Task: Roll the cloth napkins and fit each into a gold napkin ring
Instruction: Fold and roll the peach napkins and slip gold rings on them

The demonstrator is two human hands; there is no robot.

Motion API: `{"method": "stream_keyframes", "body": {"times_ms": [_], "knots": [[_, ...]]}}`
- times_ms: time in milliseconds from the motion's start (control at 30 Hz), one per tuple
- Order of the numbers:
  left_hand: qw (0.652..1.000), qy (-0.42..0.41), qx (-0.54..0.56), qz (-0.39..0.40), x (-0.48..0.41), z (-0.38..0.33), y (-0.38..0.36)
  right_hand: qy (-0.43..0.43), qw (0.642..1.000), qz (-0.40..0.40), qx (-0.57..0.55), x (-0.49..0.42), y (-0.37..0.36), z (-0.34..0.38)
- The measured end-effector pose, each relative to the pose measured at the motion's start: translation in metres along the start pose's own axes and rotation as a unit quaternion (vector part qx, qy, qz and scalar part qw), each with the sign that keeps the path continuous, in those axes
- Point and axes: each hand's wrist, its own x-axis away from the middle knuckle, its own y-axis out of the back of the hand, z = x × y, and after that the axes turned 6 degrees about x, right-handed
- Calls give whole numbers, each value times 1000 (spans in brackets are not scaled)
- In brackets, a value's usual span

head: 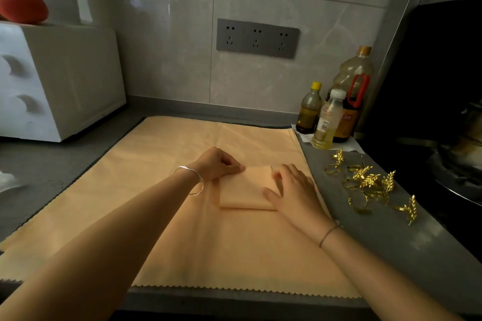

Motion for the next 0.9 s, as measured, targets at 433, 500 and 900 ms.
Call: {"method": "stream_keyframes", "body": {"times_ms": [433,500,900], "knots": [[934,-48,-351,47,55,-25,-26,69,980,177,50,-24,-26,12],[925,-47,-371,62,71,-14,-32,72,981,177,44,-24,-27,13],[939,-68,-327,77,80,-2,-30,238,955,169,56,4,7,-41]]}}
